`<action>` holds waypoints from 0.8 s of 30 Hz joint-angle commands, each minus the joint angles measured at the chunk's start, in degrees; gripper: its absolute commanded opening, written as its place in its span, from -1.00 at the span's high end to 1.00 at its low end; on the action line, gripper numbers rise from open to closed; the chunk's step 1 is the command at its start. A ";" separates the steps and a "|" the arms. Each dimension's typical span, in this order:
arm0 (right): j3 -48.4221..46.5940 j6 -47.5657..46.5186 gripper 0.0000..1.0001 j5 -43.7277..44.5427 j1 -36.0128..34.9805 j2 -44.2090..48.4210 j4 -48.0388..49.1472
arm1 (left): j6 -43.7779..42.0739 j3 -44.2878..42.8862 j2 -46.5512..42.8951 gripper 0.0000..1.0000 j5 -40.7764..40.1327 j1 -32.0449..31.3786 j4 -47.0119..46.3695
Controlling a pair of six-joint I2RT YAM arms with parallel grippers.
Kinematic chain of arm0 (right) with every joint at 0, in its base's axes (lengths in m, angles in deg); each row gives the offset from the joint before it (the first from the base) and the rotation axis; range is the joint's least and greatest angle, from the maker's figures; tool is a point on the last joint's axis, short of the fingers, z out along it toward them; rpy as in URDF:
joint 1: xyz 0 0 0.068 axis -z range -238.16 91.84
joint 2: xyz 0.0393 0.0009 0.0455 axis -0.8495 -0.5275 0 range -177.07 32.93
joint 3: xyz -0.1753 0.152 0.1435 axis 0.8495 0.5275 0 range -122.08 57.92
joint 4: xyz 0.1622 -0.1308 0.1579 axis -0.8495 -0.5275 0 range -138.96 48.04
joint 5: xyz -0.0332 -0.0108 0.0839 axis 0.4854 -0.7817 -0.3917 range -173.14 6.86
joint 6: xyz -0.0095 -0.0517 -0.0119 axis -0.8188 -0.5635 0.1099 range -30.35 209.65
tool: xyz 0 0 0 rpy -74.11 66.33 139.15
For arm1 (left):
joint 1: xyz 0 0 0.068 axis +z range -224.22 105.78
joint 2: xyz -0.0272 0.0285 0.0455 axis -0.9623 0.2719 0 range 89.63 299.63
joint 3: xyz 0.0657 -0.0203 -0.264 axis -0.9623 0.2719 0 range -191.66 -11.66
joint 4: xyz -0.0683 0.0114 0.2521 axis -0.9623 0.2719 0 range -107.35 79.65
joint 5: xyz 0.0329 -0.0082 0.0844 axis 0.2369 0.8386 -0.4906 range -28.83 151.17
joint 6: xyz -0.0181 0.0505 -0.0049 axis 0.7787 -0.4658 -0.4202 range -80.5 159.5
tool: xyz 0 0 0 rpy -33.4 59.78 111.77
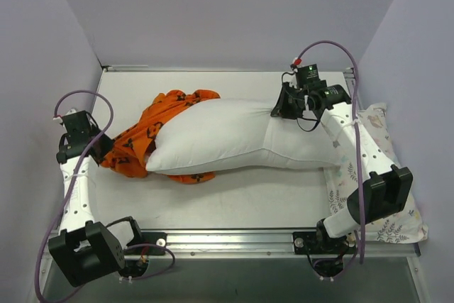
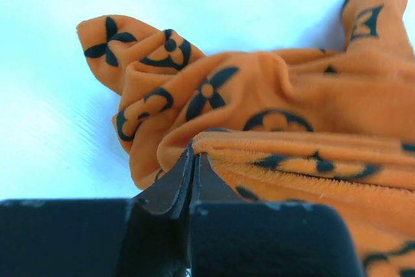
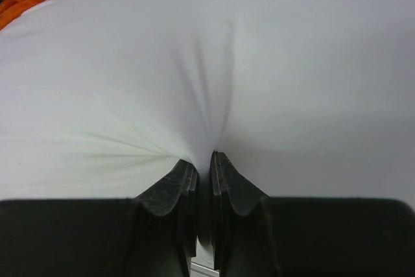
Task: Remove the pillowcase from the pillow
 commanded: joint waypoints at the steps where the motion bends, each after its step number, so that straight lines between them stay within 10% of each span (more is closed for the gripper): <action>1: -2.06 -1.52 1.00 10.11 5.86 4.14 0.38 | -0.14 0.02 1.59 1.00 -8.22 4.26 -2.58; 24: -27.52 4.27 1.00 -8.16 1.30 6.78 0.30 | 6.01 -14.49 5.27 1.00 -6.55 5.41 -0.91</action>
